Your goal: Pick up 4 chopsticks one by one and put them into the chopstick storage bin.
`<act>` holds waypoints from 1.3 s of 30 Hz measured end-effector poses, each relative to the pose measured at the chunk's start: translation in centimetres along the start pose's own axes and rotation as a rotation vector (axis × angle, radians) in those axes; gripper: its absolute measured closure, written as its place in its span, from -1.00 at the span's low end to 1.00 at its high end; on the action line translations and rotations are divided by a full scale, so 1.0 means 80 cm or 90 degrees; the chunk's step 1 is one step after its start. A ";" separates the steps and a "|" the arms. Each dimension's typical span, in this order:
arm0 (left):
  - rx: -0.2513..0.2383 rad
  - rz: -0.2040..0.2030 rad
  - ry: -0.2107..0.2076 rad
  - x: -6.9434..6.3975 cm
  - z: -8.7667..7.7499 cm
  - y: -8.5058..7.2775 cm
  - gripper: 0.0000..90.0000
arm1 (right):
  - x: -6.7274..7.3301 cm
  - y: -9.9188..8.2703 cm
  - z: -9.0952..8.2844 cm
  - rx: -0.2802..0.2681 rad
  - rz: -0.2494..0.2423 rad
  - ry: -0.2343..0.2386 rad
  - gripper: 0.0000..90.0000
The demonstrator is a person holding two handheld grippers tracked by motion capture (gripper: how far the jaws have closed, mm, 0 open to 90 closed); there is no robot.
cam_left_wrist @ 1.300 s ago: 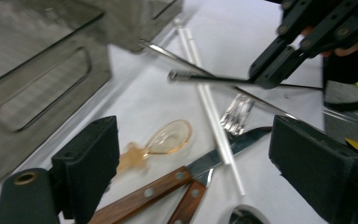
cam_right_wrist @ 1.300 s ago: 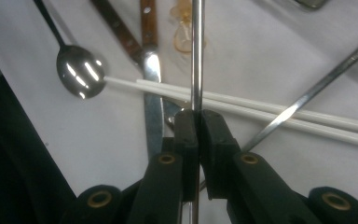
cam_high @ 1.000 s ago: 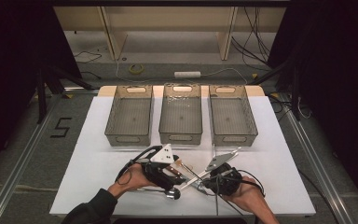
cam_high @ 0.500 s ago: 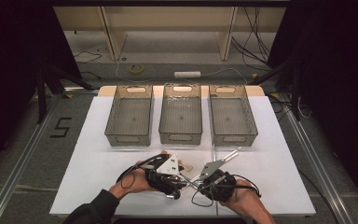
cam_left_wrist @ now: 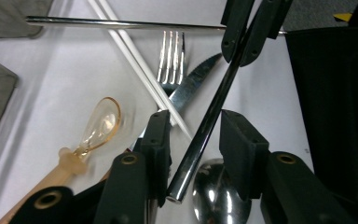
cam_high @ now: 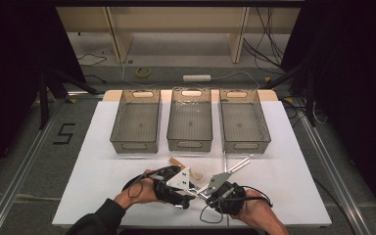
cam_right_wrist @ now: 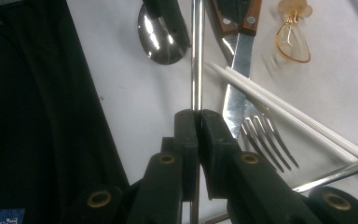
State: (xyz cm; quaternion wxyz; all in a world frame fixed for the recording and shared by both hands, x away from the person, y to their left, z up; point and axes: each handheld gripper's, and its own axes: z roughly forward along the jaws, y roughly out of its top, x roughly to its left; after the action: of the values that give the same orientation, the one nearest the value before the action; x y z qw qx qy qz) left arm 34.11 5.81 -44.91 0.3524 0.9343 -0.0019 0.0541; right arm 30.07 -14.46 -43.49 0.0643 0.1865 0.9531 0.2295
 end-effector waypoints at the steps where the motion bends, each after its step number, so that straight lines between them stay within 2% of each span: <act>1: 0.002 0.004 -0.005 0.000 0.000 0.000 0.44 | 0.000 0.000 0.000 0.003 -0.008 0.003 0.91; 4: 0.011 0.014 -0.019 -0.002 -0.001 0.000 0.52 | 0.001 0.000 -0.001 0.005 -0.020 0.007 0.91; 10: 0.015 0.041 -0.048 -0.007 -0.003 0.003 0.70 | 0.003 -0.001 -0.007 0.011 -0.067 0.019 0.91; 14: 0.008 0.047 -0.069 -0.011 -0.004 0.004 0.82 | -0.001 -0.003 -0.010 0.007 -0.077 0.025 0.86; 16: 0.014 0.049 -0.057 -0.012 -0.005 0.004 0.83 | -0.005 -0.004 -0.013 -0.001 -0.060 0.032 0.93; 20: 0.005 0.048 -0.042 -0.013 -0.012 0.005 0.84 | -0.017 -0.007 -0.024 -0.026 -0.026 0.033 0.60; 21: 0.005 0.048 -0.038 -0.013 -0.014 0.006 0.84 | -0.025 -0.009 -0.034 -0.061 0.010 0.038 0.43; 22: 0.004 0.046 -0.033 -0.013 -0.016 0.006 0.84 | -0.025 -0.009 -0.034 -0.061 0.010 0.038 0.43; 24: -0.001 0.041 -0.025 -0.012 -0.019 0.006 0.84 | -0.030 -0.011 -0.044 -0.093 0.036 0.030 0.31; 26: -0.005 0.040 -0.021 -0.011 -0.022 0.005 0.84 | -0.032 -0.012 -0.053 -0.137 0.064 0.023 0.25; 28: -0.008 0.036 -0.010 -0.011 -0.025 0.005 0.84 | -0.031 -0.014 -0.060 -0.181 0.079 0.002 0.25; 32: -0.019 0.021 0.011 -0.006 -0.034 0.003 0.84 | -0.024 -0.014 -0.067 -0.211 0.090 -0.009 0.08; 34: -0.027 0.008 0.025 -0.003 -0.039 0.002 0.84 | -0.025 -0.016 -0.070 -0.230 0.101 -0.010 0.02; 36: -0.038 -0.007 0.033 0.001 -0.046 0.000 0.84 | -0.030 -0.019 -0.071 -0.252 0.125 -0.027 0.00; 39: -0.048 -0.026 0.061 0.008 -0.054 -0.004 0.84 | -0.033 -0.025 -0.075 -0.295 0.148 -0.036 -0.04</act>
State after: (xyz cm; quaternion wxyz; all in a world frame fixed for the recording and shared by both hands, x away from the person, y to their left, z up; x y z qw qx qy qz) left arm 34.32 8.94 -41.86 0.3881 0.9165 0.0323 0.0916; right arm 30.64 -19.64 -39.05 0.1049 0.2811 0.8453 0.4420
